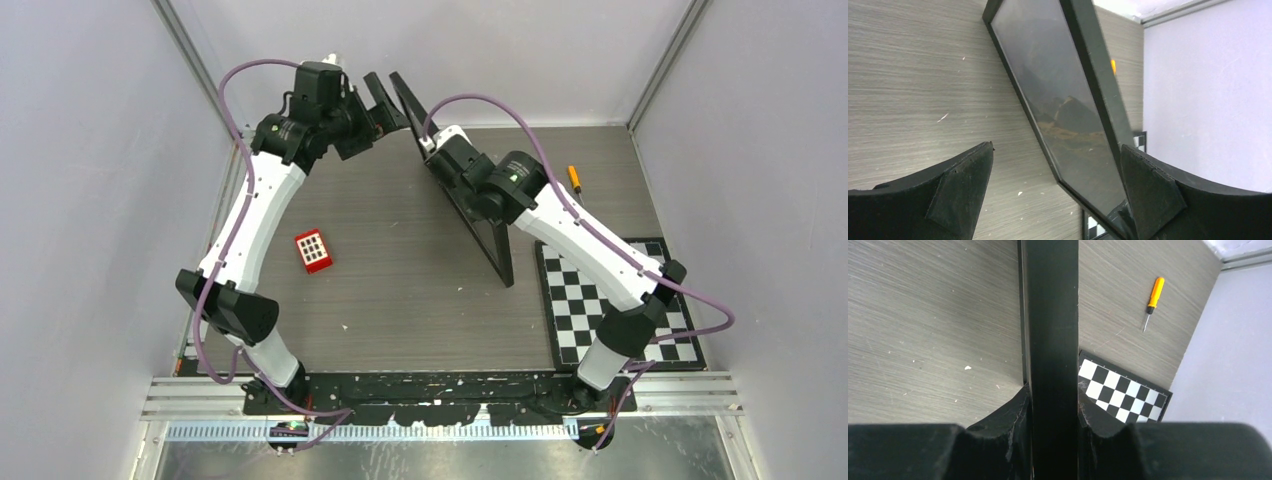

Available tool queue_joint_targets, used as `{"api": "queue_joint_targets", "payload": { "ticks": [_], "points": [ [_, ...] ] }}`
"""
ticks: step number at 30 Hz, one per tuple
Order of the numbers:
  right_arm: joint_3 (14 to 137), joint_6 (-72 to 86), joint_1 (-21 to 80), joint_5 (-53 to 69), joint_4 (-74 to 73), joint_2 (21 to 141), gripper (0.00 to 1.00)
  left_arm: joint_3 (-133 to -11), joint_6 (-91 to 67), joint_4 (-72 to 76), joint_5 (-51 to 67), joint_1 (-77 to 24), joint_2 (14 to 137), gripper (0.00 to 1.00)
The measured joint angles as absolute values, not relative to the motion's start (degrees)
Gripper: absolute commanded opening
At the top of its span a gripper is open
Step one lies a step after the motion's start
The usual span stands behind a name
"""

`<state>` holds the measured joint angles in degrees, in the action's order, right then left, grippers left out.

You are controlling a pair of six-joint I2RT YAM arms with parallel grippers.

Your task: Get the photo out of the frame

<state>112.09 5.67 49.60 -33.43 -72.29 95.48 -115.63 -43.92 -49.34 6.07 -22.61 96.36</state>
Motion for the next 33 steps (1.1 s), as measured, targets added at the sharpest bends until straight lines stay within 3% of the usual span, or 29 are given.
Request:
{"api": "queue_joint_targets", "payload": {
  "ticks": [13, 23, 29, 33],
  "points": [
    [114.28, 2.61, 56.25, -41.10, -72.12, 100.44, 0.00, -113.49, -56.66, -44.77, 10.70, -21.71, 98.78, 0.89],
    [114.28, 1.13, 59.00, -43.70, -71.29, 102.10, 0.01, -110.34, -59.77, -43.72, 12.43, -21.26, 101.80, 0.64],
    [114.28, 0.30, 61.04, -44.49, -70.65, 103.18, 0.08, -108.07, -61.12, -43.97, 13.41, -21.26, 101.80, 0.47],
    [114.28, 0.25, 62.61, -44.75, -70.57, 103.42, 0.20, -107.33, -61.08, -44.64, 13.65, -20.99, 101.67, 0.34]
  ]
}}
